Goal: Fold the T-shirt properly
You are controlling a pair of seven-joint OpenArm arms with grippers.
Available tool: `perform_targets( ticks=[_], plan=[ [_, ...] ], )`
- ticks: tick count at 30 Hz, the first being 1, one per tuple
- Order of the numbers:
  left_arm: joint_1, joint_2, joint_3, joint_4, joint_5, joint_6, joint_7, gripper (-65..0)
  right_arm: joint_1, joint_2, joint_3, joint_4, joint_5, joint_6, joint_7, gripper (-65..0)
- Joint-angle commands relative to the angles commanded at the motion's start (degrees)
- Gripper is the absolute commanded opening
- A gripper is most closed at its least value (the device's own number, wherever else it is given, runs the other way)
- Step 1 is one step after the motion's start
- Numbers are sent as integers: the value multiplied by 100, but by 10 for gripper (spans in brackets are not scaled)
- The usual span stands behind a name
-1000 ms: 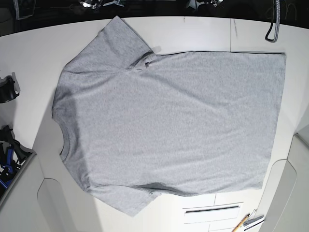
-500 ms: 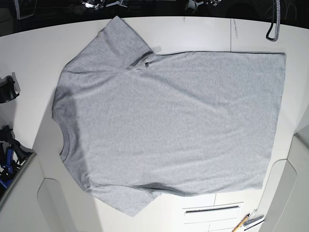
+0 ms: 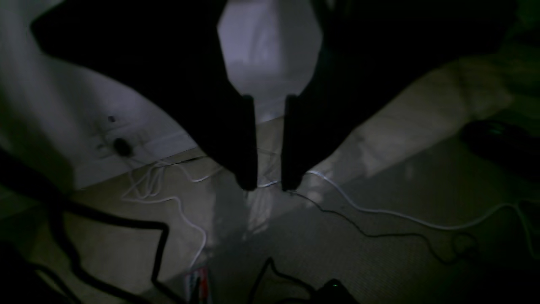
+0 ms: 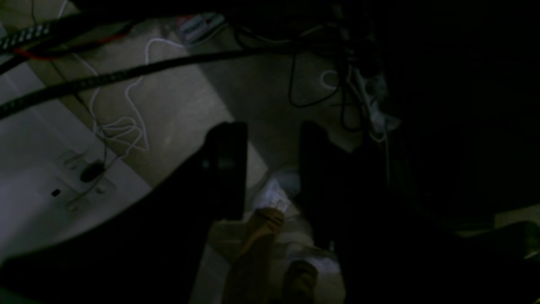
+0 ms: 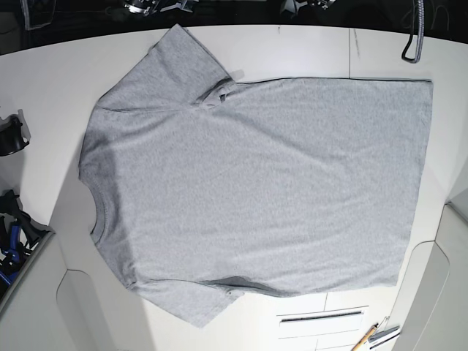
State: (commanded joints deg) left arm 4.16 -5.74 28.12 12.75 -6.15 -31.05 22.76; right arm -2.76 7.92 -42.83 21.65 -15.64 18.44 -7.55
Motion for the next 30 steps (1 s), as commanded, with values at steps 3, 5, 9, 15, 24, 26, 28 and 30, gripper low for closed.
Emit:
perform_targets(
  ticks=[3,5,9,15,24,26,28,30],
  plan=[
    [105,-7,0,4,90,-400,17,-510,-74,44,0,2,0,181,0,-455],
    [203,-39,0,7,90,-398,17,-510,-127,98,0,2,-2,393,0,-455],
    [470,-256,-2,289,81,-398,15,-510,-302,295,0,219,0,385,0,-455],
    [1220,-868,-13,1456,-463,-396,35,-510,-922,975,0,1550,2,387,0,-455],
    [2931,-1252,-1849,3698,-866,-535,348,-510,-2387,2459,98,4293,752,385,-717,-455],
    [3309,-1250,-2444,4236,-872,-678,343,-510,-2699,2776,273,4896,885,382,-796,-455],
    [3628,-1250,-2929,4782,-964,-702,374,-510,-2990,3038,575,5510,1078,385,-833,-455],
    [3934,-1250,-3359,5327,-1134,-699,505,-510,-3250,3230,973,6137,1331,391,-1021,-455]
  ],
)
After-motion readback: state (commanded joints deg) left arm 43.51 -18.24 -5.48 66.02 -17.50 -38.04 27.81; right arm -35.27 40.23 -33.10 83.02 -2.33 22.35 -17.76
